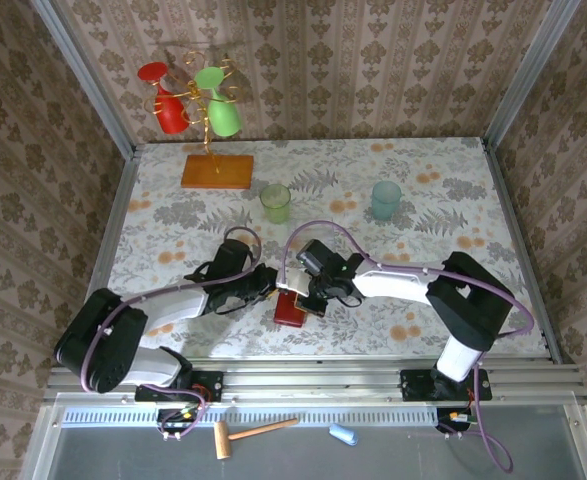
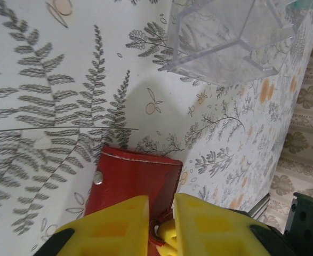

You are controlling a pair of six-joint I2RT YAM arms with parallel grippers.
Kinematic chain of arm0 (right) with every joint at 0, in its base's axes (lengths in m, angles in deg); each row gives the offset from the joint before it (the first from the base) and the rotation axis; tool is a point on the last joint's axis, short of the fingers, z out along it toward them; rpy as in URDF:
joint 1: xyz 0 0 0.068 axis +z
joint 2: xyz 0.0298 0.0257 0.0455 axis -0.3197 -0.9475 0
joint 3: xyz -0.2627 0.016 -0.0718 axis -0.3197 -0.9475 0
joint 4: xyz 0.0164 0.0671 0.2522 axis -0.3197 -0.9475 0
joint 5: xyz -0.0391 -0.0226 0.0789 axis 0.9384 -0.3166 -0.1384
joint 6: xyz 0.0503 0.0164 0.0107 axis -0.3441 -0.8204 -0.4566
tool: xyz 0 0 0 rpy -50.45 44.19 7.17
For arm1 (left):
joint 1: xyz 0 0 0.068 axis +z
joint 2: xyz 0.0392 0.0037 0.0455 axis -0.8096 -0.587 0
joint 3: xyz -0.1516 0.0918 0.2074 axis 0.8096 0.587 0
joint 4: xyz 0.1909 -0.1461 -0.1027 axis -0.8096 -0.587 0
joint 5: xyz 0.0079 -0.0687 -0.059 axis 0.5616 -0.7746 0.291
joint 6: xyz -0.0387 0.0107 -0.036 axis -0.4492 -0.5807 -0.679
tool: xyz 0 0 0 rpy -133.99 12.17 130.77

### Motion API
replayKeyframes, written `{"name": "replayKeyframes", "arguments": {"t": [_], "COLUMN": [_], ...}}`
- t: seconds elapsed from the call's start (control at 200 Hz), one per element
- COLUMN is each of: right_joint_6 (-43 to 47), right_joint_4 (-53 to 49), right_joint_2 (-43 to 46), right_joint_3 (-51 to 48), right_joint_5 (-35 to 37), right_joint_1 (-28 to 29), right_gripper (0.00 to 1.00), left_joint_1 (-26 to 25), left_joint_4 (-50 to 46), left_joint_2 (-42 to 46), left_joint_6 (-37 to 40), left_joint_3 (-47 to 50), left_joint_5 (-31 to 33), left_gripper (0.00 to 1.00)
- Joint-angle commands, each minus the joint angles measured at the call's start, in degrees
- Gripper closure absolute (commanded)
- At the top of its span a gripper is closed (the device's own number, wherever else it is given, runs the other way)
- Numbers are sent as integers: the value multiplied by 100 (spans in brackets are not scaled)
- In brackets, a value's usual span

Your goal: Take the credit cards out of the card holder

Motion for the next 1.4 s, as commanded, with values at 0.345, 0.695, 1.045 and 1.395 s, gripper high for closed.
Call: {"name": "replayKeyframes", "arguments": {"t": [0.345,0.695,1.045,1.395], "right_joint_6": [-1084,-2002,-3147,-4759], "right_joint_4": [2369,3279,2369,665], "right_joint_2": [476,744,1155,1686], "right_joint_3": [-1099,-1678,-1716,-1227], "right_joint_5": [570,1416,2260,2473], "right_joint_1": [244,440,493,493], "right_gripper": [100,100,84,62], "left_joint_1": [-202,-227,-261,-245], "left_joint_4": [1148,1755,2751,974], "left_joint_2": [-545,-972,-1403,-520], "left_joint_6": [-710,-1031,-1387,-685], "left_joint_3": [562,1014,1219,527], "left_joint_5": [-171,-98,-170,32], "left_gripper": [93,95,95,90]}}
